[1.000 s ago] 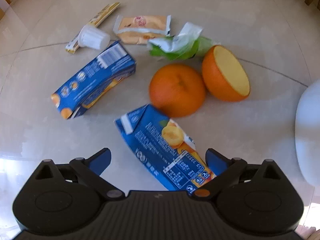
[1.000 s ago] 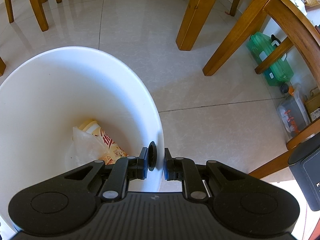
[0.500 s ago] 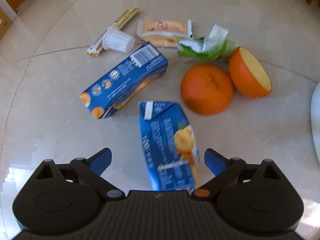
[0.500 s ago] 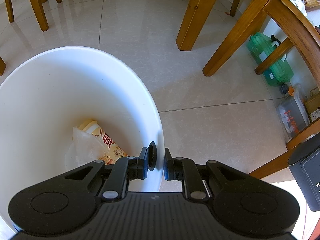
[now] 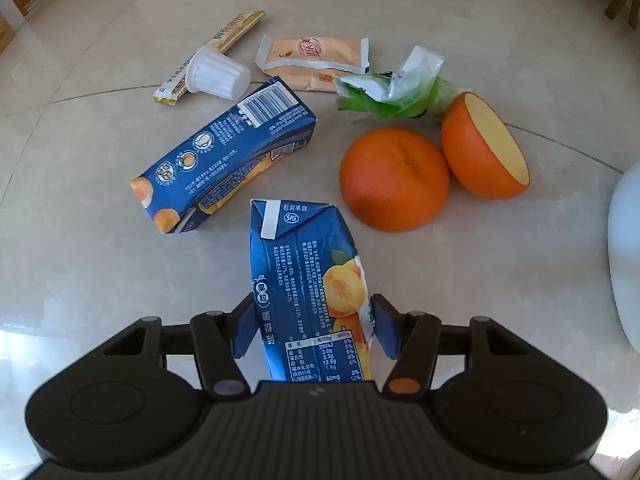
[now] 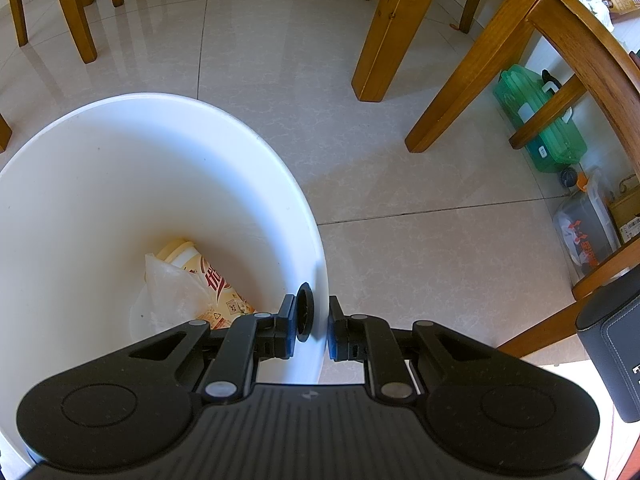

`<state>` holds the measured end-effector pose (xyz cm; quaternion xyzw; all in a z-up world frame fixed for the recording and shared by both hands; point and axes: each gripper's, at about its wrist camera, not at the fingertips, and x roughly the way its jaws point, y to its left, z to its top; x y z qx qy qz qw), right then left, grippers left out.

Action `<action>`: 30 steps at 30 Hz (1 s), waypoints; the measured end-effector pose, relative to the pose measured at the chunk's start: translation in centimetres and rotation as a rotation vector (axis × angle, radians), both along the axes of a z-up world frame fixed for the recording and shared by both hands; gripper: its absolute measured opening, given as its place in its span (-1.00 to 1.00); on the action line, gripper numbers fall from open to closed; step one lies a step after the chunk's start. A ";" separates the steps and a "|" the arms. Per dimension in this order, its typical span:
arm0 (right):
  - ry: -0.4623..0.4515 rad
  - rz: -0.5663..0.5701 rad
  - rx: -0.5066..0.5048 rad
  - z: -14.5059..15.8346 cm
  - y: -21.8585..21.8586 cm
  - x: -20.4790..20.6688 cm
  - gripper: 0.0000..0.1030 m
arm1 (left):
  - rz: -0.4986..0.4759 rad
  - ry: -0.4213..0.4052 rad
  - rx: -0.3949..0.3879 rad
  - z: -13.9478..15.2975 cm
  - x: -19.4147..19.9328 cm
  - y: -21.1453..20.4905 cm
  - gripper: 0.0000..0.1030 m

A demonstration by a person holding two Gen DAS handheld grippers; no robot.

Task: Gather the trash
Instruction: 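Lower the left gripper onto the upright blue juice carton and close, then carry the blue carton over the bin and open the left gripper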

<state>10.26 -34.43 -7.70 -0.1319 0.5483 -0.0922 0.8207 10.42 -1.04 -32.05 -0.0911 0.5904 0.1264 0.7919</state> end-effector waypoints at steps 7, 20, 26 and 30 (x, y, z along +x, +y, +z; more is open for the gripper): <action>0.000 0.001 0.001 0.0 0.1 0.0 -0.64 | -0.113 0.005 -0.005 1.8 -0.7 0.2 0.12; 0.000 0.007 -0.002 0.0 0.0 0.1 -0.64 | -0.367 0.002 -0.044 10.5 -0.9 -2.3 0.12; 0.002 0.007 -0.002 0.0 0.1 0.2 -0.63 | -0.564 -0.062 -0.087 19.4 -0.4 -5.9 0.12; 0.001 0.012 -0.005 0.0 0.1 0.1 -0.64 | -0.683 -0.147 -0.127 25.1 1.4 -9.6 0.12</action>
